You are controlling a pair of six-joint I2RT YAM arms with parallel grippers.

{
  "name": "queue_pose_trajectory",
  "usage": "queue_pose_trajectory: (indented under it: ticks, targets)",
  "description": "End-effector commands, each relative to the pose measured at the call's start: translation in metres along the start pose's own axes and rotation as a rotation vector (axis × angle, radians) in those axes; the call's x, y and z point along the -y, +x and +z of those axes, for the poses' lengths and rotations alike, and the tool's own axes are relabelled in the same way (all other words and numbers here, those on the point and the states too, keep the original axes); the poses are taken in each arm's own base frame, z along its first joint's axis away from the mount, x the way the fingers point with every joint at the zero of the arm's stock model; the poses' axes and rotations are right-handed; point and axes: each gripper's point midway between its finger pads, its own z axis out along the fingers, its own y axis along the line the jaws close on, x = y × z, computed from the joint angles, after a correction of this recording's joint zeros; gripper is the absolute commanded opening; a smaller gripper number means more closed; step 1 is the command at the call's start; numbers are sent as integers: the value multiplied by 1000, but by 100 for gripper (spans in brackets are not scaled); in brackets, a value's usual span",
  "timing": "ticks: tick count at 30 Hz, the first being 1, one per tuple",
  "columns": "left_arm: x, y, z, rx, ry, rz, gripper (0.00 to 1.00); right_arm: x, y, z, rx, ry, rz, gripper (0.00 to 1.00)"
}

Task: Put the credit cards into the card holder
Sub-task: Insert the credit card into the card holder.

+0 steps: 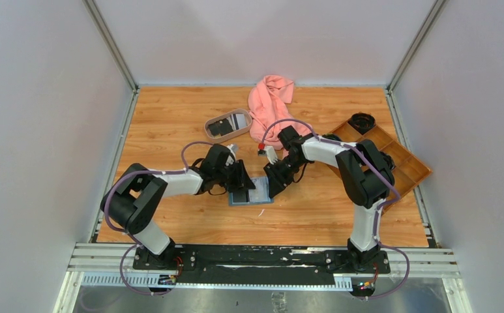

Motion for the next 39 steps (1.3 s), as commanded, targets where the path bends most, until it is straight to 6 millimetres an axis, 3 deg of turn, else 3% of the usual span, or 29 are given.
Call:
queue_pose_trajectory:
  ticks: [1, 15, 22, 28, 39]
  targets:
    - [6, -6, 4, 8, -5, 13, 40, 6, 6, 7, -30, 8, 15, 38]
    - [27, -2, 11, -23, 59, 35, 40, 0, 1, 3, -11, -10, -4, 40]
    - [28, -12, 1, 40, 52, 79, 42, 4, -3, -29, 9, 64, -122, 52]
    - [30, -19, -19, 114, 55, 129, 44, -4, -5, -55, 58, 97, -237, 54]
    - [58, -36, -78, 310, 147, 280, 45, -36, -13, -89, 182, 48, -425, 54]
